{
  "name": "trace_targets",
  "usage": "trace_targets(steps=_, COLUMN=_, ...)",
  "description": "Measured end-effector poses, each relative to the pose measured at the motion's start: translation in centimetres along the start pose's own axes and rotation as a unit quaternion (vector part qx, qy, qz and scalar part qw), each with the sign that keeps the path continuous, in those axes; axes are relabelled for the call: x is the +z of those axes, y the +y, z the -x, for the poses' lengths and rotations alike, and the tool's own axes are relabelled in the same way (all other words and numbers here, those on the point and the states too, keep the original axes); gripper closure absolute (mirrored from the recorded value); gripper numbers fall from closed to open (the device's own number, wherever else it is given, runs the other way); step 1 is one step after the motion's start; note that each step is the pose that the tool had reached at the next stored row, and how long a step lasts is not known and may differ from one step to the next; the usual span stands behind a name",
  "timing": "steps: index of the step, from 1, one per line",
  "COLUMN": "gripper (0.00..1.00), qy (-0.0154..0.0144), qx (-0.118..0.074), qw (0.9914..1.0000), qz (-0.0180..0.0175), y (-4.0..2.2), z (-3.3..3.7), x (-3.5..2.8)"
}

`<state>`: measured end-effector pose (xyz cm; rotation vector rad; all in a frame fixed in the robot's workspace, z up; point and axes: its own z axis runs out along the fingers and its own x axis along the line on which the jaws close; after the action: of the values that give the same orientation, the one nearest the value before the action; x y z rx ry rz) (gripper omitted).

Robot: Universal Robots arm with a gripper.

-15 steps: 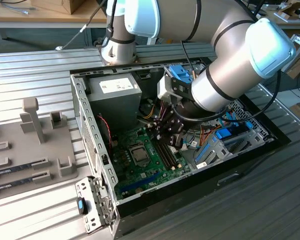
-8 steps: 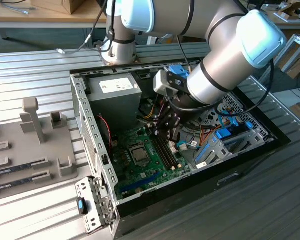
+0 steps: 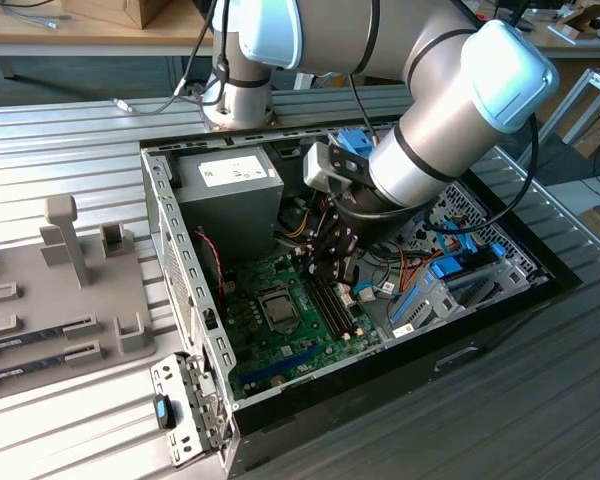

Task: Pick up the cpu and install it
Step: 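Install the first cpu locking lever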

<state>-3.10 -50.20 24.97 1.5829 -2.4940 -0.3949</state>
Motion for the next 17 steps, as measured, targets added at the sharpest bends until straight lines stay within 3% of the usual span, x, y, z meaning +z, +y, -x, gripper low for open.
trace_targets(steps=4, gripper=0.89, qy=0.0063, qx=0.002, qw=0.99997, qz=-0.0031, y=0.04, z=-0.02, x=0.05)
trace_targets(steps=7, gripper=0.89, qy=0.0131, qx=0.004, qw=0.99988, qz=-0.0064, y=0.02, z=-0.03, x=0.12)
trace_targets(steps=11, gripper=0.89, qy=0.0262, qx=0.008, qw=0.99954, qz=-0.0129, y=-0.06, z=-0.03, x=0.37)
trace_targets(steps=14, gripper=0.89, qy=0.0309, qx=0.01, qw=0.99936, qz=-0.0152, y=-0.1, z=-0.05, x=0.47)
trace_targets(steps=17, gripper=0.89, qy=0.0325, qx=0.01, qw=0.99929, qz=-0.0161, y=-0.13, z=-0.09, x=0.52)
